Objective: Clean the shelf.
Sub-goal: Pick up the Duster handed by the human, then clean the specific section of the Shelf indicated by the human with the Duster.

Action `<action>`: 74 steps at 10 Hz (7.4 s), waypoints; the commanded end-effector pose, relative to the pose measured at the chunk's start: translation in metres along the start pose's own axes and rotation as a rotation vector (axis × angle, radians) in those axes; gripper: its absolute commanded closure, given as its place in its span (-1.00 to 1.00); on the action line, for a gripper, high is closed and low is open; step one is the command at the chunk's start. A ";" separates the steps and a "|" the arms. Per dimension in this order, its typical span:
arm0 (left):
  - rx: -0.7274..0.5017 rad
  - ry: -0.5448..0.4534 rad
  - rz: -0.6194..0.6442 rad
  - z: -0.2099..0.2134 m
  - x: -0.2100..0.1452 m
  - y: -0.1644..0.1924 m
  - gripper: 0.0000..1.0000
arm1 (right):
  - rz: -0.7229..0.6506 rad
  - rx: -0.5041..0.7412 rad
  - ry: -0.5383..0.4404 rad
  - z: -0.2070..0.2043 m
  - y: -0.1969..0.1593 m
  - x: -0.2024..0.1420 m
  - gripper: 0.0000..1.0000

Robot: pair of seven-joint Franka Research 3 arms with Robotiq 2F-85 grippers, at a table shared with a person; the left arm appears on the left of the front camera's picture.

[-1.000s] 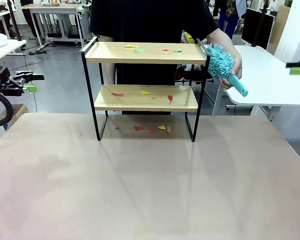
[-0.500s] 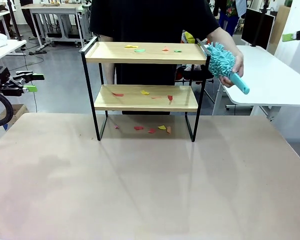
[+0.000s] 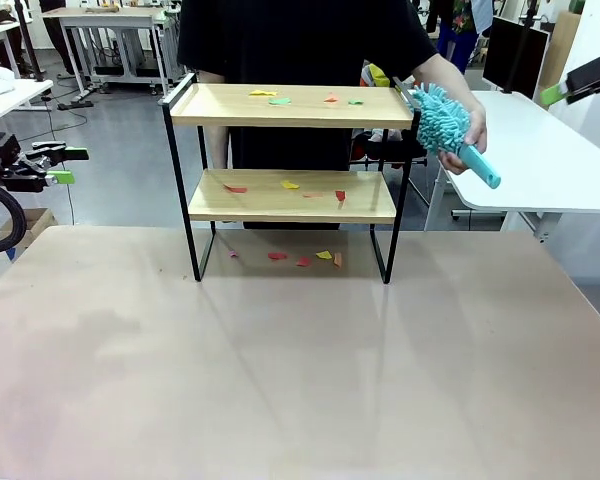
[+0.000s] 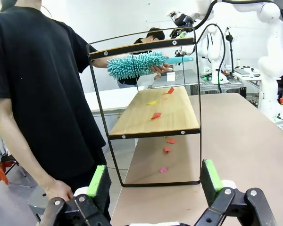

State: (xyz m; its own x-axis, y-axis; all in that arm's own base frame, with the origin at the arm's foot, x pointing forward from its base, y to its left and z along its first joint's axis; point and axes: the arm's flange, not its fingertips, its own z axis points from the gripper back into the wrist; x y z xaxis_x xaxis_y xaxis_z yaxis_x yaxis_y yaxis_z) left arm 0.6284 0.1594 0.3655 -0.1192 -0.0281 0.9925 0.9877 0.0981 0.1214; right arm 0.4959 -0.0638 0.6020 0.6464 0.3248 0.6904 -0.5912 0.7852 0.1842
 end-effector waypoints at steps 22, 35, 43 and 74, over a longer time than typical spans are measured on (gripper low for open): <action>0.001 -0.001 -0.006 0.000 0.002 0.000 -1.00 | -0.222 -0.332 0.098 -0.107 0.097 -0.031 -1.00; 0.001 -0.001 -0.006 0.000 0.002 0.000 -1.00 | -0.333 -0.383 0.132 -0.107 0.096 -0.024 1.00; 0.001 -0.001 -0.006 0.000 0.002 0.000 -1.00 | -0.354 -0.389 0.139 -0.110 0.091 -0.032 1.00; 0.001 -0.001 -0.006 0.000 0.002 0.000 -1.00 | 0.344 0.335 0.952 0.021 0.168 -0.108 0.74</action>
State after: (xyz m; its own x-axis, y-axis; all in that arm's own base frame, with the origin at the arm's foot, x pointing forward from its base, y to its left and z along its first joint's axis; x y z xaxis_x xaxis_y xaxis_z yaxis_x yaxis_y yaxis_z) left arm 0.6287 0.1596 0.3659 -0.1202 -0.0289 0.9923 0.9876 0.0980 0.1225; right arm 0.3190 0.0221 0.5759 0.4762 0.8772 -0.0613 -0.8107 0.4650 0.3557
